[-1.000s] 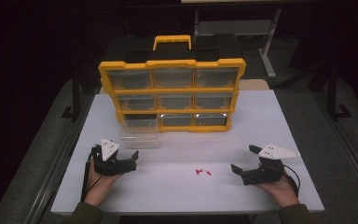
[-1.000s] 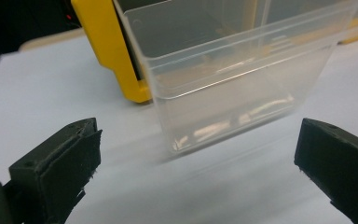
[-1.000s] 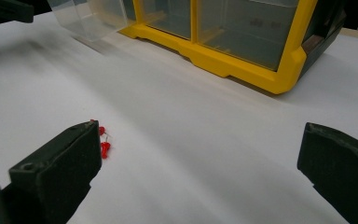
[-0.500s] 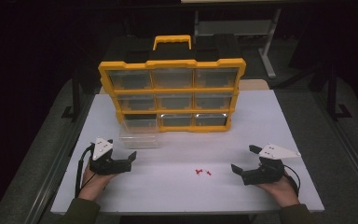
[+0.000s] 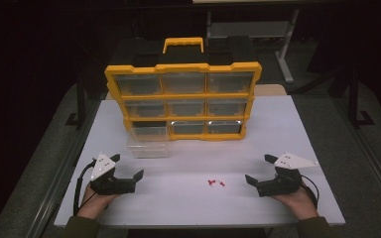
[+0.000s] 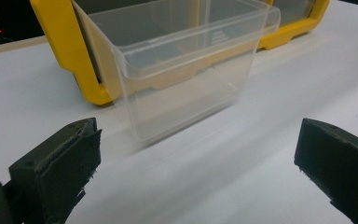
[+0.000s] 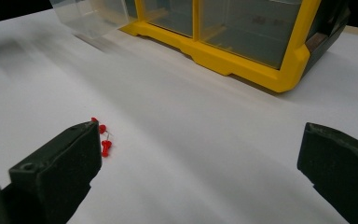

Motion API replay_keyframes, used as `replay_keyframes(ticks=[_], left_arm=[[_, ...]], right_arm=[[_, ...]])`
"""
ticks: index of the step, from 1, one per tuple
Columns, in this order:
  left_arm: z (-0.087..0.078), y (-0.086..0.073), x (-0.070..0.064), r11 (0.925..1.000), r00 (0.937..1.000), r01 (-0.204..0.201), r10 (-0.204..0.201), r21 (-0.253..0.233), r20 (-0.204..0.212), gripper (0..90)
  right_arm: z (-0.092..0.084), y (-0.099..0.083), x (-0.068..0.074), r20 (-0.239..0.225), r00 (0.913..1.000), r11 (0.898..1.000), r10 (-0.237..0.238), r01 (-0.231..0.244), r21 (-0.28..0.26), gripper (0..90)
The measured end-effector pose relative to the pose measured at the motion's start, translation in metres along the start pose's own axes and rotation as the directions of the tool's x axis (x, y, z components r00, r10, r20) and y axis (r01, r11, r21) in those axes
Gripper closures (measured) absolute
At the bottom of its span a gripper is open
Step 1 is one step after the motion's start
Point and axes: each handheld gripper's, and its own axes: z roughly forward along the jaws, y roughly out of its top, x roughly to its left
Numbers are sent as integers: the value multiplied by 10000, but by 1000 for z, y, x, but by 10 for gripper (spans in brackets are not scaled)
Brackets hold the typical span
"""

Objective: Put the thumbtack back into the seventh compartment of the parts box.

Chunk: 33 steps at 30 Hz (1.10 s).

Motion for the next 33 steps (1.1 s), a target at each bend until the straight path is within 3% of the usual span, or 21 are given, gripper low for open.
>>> replay_keyframes(ticks=[8, 15, 33], left_arm=[[-1, -3, -4, 9998, 9996, -105, 110, -186, 244, 0], [0, -3, -6, 9997, 9994, 55, -47, -229, 331, 0], [0, -3, -7, 9997, 9988, 103, -92, -214, 484, 0]], right_arm=[[4, 4, 2, -118, 9997, 9993, -219, 222, 312, 0], [12, 10, 5, -454, 9984, 9971, -323, 353, 672, 0], [26, 23, 11, -902, 9957, 9885, -202, 334, 1477, 0]])
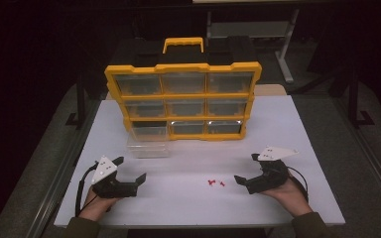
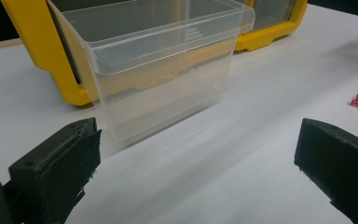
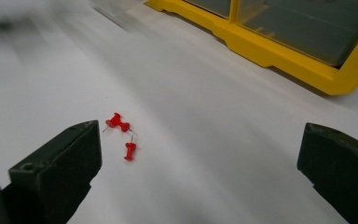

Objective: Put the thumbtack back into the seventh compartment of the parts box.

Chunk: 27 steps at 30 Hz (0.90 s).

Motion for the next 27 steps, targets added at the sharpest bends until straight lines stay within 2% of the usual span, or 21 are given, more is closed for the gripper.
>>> replay_keyframes(ticks=[1, 17, 27], left_arm=[[0, 0, -1, 10000, 10000, 81, -81, -47, 25, 0], [1, 0, -1, 10000, 9999, -19, 19, -24, 126, 0], [3, -1, -2, 9999, 9996, 140, -138, -98, 263, 0]], right_arm=[[1, 1, 0, -10, 10000, 10000, 5, -5, 26, 0], [13, 13, 6, -432, 9988, 9990, -230, 246, 365, 0], [21, 20, 7, -795, 9963, 9979, -321, 364, 527, 29]])
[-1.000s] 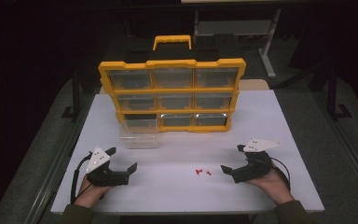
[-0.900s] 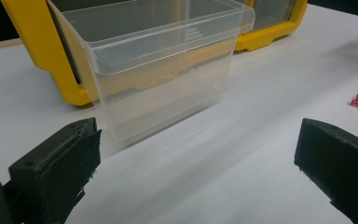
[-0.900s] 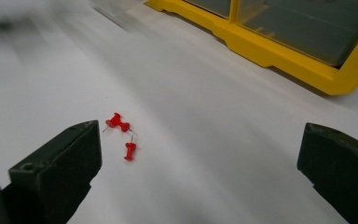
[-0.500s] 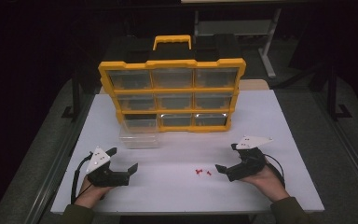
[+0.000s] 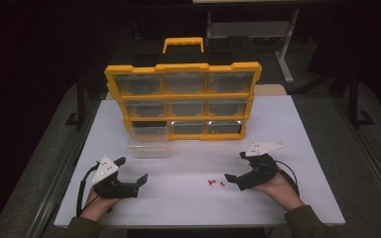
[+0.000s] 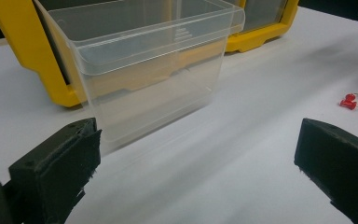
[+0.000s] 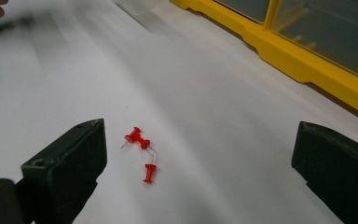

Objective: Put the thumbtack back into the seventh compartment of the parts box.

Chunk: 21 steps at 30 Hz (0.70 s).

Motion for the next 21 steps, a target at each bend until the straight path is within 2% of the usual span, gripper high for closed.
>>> replay_keyframes(ticks=[8, 9, 12, 16, 21], left_arm=[[0, 0, 0, 10000, 10000, -33, 33, 46, 61, 0], [-1, 0, 1, 9996, 9998, -193, 191, 189, 64, 0], [-1, 1, 0, 9998, 9999, -140, 140, 107, 83, 0], [-2, 1, 1, 9997, 9998, -180, 178, 172, 109, 0], [-2, 1, 1, 9999, 9998, -83, 81, 77, 168, 0]], right_arm=[[7, 8, 0, -191, 9997, 9998, -181, 183, 113, 60], [8, 10, 1, -199, 9997, 9998, -123, 126, 153, 63], [12, 12, 2, -250, 9994, 9994, -222, 229, 270, 72], [17, 14, 4, -405, 9988, 9984, -284, 303, 478, 139], [22, 17, 3, -513, 9984, 9969, -239, 277, 733, 173]])
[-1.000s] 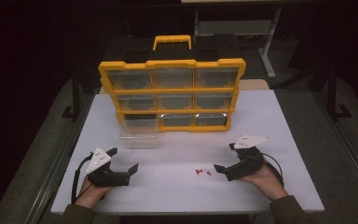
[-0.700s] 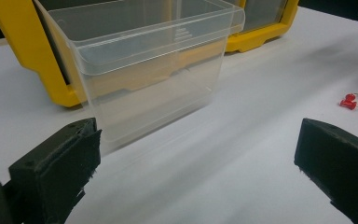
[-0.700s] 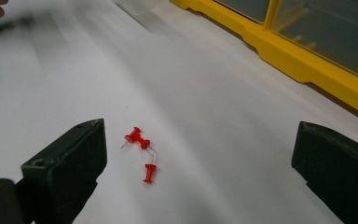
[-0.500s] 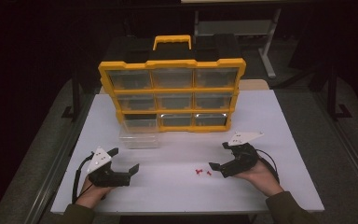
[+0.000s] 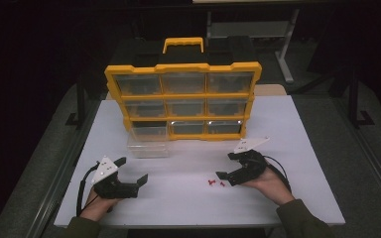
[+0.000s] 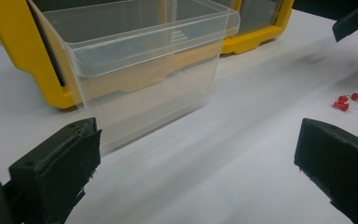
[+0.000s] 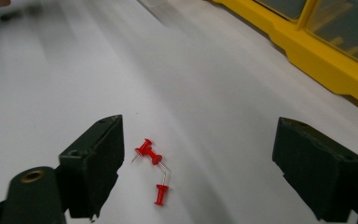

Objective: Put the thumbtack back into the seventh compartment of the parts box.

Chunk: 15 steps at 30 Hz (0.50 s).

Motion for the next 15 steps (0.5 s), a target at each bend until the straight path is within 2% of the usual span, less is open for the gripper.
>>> replay_keyframes(ticks=[6, 12, 15], left_arm=[[1, 0, -2, 9998, 9999, 164, -164, -76, 17, 0], [0, 0, -1, 9999, 9999, 118, -118, -71, 3, 0], [0, 0, -1, 10000, 10000, 72, -72, -61, -3, 0]], right_arm=[[6, 1, 0, -43, 10000, 9988, 88, -86, 485, 272], [9, 0, 3, -141, 9998, 9956, 151, -137, 924, 350], [10, -1, 5, -88, 10000, 9942, 0, 9, 1079, 418]])
